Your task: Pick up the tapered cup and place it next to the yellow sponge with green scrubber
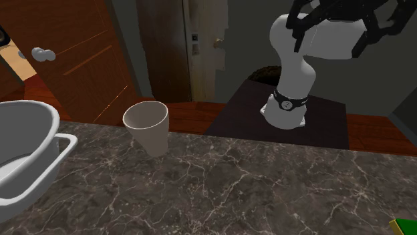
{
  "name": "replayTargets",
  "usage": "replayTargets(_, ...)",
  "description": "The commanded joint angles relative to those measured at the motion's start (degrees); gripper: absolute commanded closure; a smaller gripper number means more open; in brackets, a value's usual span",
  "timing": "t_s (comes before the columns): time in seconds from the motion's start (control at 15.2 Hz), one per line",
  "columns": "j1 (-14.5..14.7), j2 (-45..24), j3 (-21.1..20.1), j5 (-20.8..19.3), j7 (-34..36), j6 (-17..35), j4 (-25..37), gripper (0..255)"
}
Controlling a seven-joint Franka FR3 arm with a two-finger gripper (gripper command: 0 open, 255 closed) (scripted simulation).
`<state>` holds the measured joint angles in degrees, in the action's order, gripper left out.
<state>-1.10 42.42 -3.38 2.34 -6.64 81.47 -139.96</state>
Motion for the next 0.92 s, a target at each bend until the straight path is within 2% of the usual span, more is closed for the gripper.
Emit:
replayTargets(0.0,0.0,0.0,0.0,0.0,0.0,0.0,0.0,0)
replayTargets(0.46,-3.4,-8.4,7.6,-6.1,-9.0,6.8,1.8,0)
replayTargets(0.86,-5.7,-17.9,13.6,-9.3,-16.3,12.4,6.3,0)
